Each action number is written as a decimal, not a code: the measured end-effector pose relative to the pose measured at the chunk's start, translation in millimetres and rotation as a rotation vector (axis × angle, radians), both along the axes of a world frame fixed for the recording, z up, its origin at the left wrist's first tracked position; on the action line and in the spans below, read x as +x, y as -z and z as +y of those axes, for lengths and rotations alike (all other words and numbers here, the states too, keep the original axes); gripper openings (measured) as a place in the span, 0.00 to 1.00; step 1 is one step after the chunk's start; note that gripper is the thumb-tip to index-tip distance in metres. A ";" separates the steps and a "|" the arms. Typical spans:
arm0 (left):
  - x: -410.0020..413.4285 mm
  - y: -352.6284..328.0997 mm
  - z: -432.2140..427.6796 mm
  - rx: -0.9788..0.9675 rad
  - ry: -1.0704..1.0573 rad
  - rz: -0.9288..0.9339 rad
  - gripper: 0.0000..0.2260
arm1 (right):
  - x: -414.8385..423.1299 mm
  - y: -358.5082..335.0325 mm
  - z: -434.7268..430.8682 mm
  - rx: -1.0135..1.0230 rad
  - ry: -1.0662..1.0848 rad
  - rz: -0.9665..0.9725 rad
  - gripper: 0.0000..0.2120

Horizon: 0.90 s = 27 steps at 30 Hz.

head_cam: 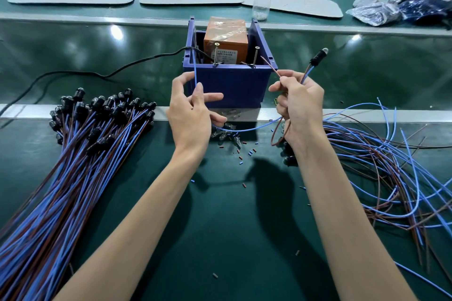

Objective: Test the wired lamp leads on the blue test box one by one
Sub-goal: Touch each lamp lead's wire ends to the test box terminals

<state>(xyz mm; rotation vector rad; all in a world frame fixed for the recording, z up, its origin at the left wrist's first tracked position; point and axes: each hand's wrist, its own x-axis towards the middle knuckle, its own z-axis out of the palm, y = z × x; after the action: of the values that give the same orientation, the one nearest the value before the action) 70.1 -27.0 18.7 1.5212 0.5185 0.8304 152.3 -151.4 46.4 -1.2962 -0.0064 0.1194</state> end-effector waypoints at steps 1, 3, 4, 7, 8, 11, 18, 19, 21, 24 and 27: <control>0.2 0.2 0.4 0.002 -0.005 0.008 0.06 | 0.1 0.3 0.2 -0.004 0.002 -0.001 0.10; 0.6 1.0 1.1 0.005 -0.011 0.025 0.06 | 0.3 1.0 0.7 -0.007 0.011 -0.001 0.10; 0.9 1.6 1.5 0.003 -0.010 0.036 0.07 | 0.2 1.5 1.1 -0.007 0.021 0.002 0.10; 2.4 3.3 2.9 -0.005 -0.005 0.069 0.07 | 0.6 2.2 2.2 -0.002 0.046 0.022 0.12; 2.9 3.7 3.4 -0.005 -0.003 0.074 0.07 | 0.9 2.1 2.3 0.001 0.048 0.030 0.12; 4.6 3.6 4.8 -0.015 -0.003 0.080 0.07 | 2.1 1.0 1.8 0.028 0.036 0.045 0.12; 14.7 -5.6 7.7 -0.087 0.011 0.060 0.07 | 0.6 1.1 0.7 0.018 -0.030 0.006 0.11; 15.4 -6.0 7.7 -0.091 0.017 0.063 0.07 | 0.6 1.4 0.7 0.010 -0.040 0.002 0.11; 15.0 -5.7 8.1 -0.091 0.029 0.074 0.07 | 0.7 1.8 1.0 -0.001 -0.055 -0.002 0.11; 13.5 -5.4 10.5 -0.094 0.032 0.085 0.08 | 0.5 2.0 1.6 -0.008 -0.067 -0.004 0.12; 12.9 -6.8 11.0 -0.097 0.028 0.096 0.09 | 0.6 2.0 0.8 -0.006 -0.076 -0.007 0.13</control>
<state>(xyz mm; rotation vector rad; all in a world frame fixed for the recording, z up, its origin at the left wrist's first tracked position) 83.0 -16.0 25.5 1.4810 0.5977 0.7035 152.9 -150.6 44.3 -1.3024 -0.0613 0.1808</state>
